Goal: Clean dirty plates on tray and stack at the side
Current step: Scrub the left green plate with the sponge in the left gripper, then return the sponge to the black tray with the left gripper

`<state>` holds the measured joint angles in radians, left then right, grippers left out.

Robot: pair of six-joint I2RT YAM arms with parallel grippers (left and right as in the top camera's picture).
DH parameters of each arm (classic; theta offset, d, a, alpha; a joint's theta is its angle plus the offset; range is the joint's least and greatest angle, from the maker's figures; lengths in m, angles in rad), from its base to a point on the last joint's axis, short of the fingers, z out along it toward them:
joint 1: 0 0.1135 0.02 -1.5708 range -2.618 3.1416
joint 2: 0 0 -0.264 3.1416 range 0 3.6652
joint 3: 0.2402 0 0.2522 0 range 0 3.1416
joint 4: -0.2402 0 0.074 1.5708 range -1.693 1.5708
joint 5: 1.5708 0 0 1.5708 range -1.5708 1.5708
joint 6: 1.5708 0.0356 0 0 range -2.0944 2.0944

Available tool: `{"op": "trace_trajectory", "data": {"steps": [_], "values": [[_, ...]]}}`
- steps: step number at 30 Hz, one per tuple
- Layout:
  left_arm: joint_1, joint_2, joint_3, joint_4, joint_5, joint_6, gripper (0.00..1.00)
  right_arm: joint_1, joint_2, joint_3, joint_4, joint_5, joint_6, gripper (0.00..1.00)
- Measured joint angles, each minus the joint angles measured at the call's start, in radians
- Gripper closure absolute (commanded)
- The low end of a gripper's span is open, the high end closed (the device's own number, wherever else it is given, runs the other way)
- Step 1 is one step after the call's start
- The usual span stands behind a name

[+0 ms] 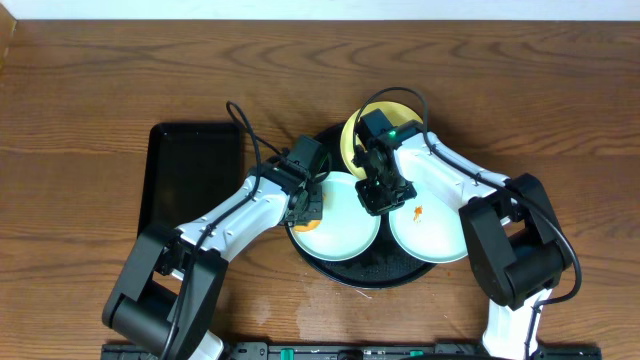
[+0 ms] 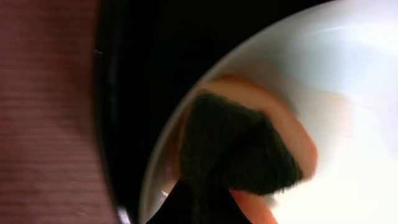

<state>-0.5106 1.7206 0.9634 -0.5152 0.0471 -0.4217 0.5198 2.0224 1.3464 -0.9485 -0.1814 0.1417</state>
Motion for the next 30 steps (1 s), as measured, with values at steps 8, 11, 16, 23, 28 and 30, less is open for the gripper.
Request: {"op": "trace_trajectory", "data": {"steps": [8,11,16,23,28,30], "values": [[0.000,-0.052,0.001,-0.020,-0.083,0.075,0.93,0.003,0.000,0.000,-0.001,-0.008,0.000,0.86],[0.004,-0.143,0.001,-0.023,-0.061,0.082,0.93,0.003,0.000,0.000,-0.001,-0.009,0.001,0.85],[0.010,-0.253,0.003,-0.018,0.060,0.074,0.93,0.003,0.000,0.000,0.005,-0.008,0.006,0.86],[0.010,-0.141,0.003,0.049,0.203,0.045,0.92,0.003,0.000,0.000,0.020,-0.008,0.019,0.86],[0.009,-0.007,0.003,0.078,0.289,0.056,0.93,0.003,0.000,0.000,0.024,-0.008,0.027,0.87],[0.010,0.036,0.003,0.079,0.309,0.057,0.93,0.003,0.000,0.000,0.027,-0.008,0.031,0.87]]}}
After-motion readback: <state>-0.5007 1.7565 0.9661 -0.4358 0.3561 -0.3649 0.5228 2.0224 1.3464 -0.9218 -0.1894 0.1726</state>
